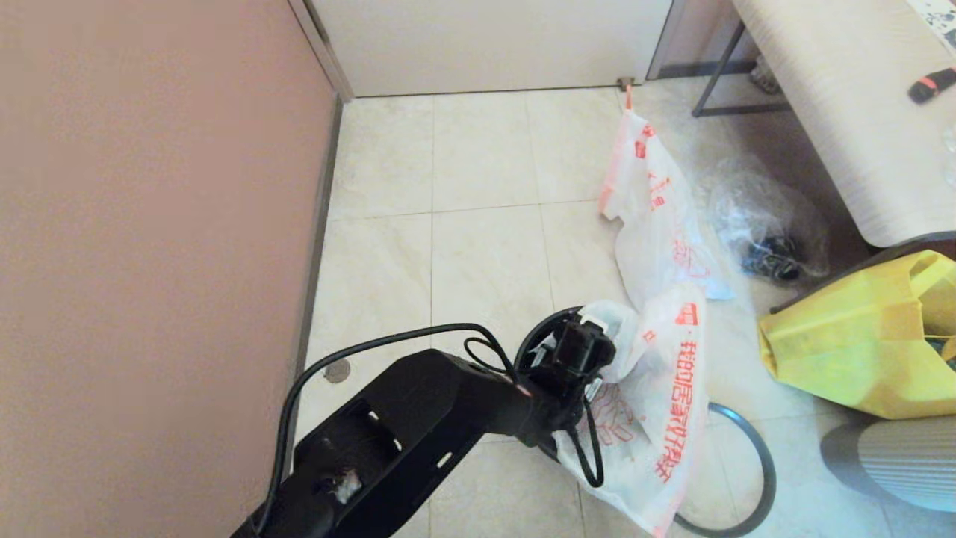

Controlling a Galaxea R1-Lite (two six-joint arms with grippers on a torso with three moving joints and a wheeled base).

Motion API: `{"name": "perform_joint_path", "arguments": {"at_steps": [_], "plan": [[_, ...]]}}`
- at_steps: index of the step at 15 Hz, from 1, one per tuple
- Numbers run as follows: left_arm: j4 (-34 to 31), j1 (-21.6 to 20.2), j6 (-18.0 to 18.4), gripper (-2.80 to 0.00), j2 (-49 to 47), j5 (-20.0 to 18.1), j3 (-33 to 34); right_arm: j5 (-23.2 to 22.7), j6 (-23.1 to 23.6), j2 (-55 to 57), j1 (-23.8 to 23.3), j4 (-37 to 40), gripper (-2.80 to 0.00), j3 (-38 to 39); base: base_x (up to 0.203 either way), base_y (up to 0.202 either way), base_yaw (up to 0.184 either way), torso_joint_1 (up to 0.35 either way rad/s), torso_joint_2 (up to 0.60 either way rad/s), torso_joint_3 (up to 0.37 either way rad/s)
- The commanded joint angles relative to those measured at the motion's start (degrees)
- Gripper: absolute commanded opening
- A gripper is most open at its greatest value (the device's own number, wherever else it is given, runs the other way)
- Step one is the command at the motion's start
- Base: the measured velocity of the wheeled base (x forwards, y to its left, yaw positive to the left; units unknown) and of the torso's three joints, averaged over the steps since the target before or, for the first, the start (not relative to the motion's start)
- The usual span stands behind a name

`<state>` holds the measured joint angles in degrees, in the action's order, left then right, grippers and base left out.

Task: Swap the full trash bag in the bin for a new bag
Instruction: Put the new garbage bag on the trash can

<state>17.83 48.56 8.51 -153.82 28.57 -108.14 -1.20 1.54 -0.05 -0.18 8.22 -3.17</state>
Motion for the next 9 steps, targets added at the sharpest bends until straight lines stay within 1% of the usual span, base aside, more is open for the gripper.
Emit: {"name": "perform_joint_path", "arguments": {"at_steps": [1, 2, 4, 5, 8, 9], "plan": [[0.0, 3.5, -0.3, -2.80, 6.3, 0.1, 3.1, 0.0, 0.0, 0.0, 0.0, 0.0, -2.80, 0.0, 0.000, 0.000, 0.000, 0.000, 0.00, 0.000], [-0.1, 6.5, -0.6, -2.80, 8.3, 0.1, 5.3, 0.0, 0.0, 0.0, 0.0, 0.0, -2.80, 0.0, 0.000, 0.000, 0.000, 0.000, 0.00, 0.000], [-0.5, 10.4, -1.1, -2.80, 9.7, -0.5, 7.2, 0.0, 0.0, 0.0, 0.0, 0.0, -2.80, 0.0, 0.000, 0.000, 0.000, 0.000, 0.00, 0.000], [-1.5, 11.6, -1.4, -2.80, 9.7, -1.8, 7.4, 0.0, 0.0, 0.0, 0.0, 0.0, -2.80, 0.0, 0.000, 0.000, 0.000, 0.000, 0.00, 0.000], [-4.9, 13.8, -5.4, -2.80, 10.5, -4.3, 7.4, 0.0, 0.0, 0.0, 0.0, 0.0, -2.80, 0.0, 0.000, 0.000, 0.000, 0.000, 0.00, 0.000], [-6.4, 14.5, -6.2, -2.80, 11.1, -6.1, 7.3, 0.0, 0.0, 0.0, 0.0, 0.0, -2.80, 0.0, 0.000, 0.000, 0.000, 0.000, 0.00, 0.000]]}}
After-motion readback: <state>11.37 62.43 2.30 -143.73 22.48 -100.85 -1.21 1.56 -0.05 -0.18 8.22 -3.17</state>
